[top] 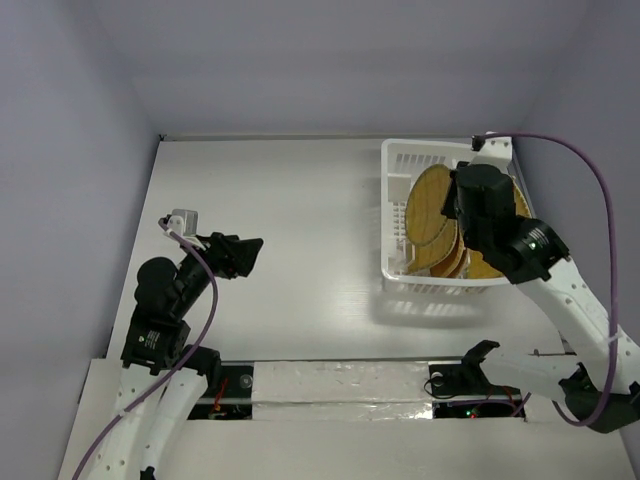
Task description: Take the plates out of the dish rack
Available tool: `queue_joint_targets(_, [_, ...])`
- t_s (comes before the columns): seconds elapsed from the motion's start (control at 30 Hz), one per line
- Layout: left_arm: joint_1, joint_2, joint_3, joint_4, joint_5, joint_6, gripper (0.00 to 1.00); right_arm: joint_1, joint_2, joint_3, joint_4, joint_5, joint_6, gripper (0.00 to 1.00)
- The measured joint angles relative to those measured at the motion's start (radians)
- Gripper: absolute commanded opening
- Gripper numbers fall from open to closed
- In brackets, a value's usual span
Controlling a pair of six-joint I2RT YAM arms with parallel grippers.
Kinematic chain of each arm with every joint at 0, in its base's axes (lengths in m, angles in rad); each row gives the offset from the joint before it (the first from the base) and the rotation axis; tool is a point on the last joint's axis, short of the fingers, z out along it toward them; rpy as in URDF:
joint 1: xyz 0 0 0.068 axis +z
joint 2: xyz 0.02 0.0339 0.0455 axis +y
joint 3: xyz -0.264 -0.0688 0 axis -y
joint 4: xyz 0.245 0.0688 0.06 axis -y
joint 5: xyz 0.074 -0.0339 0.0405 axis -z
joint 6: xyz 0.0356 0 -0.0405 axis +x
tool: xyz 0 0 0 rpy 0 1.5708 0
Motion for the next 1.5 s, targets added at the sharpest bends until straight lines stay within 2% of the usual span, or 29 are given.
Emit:
queue_joint_targets(0.17, [0.0, -0.002, 0.0, 0.003, -0.013, -0.039, 0.92, 0.062, -0.031, -0.002, 0.12, -0.121, 0.027, 0.0])
queue_joint_targets(0.27, [0.0, 0.0, 0.002, 0.011, -0.023, -0.079, 0.99, 0.101, 0.026, -0.008, 0.23, -0.196, 0.061, 0.0])
queue_joint_targets(0.43, [-0.008, 0.026, 0.034, 0.043, -0.027, -0.16, 0.99, 0.131, 0.232, -0.055, 0.447, -0.356, 0.153, 0.0])
queue_joint_targets(0.63, [-0.037, 0.053, 0.098, 0.096, -0.029, -0.234, 0.99, 0.159, 0.504, -0.056, 0.587, -0.47, 0.239, 0.0])
queue_joint_targets(0.9, [-0.073, 0.062, 0.126, 0.159, -0.03, -0.27, 0.99, 0.165, 0.757, -0.046, 0.725, -0.532, 0.337, 0.0])
queue_joint_targets(1.13, [-0.085, 0.063, 0.126, 0.174, -0.029, -0.274, 0.99, 0.166, 0.872, -0.032, 0.795, -0.531, 0.406, 0.0])
queue_joint_targets(1.2, [-0.087, 0.064, 0.126, 0.174, -0.029, -0.274, 0.99, 0.166, 0.879, -0.032, 0.801, -0.525, 0.415, 0.04])
queue_joint_targets(1.37, [-0.093, 0.062, 0.126, 0.167, -0.036, -0.256, 0.99, 0.167, 0.904, -0.028, 0.799, -0.491, 0.43, 0.31])
queue_joint_targets(1.5, [-0.095, 0.048, 0.108, 0.118, -0.068, -0.2, 0.99, 0.167, 0.948, -0.024, 0.779, -0.473, 0.427, 0.35])
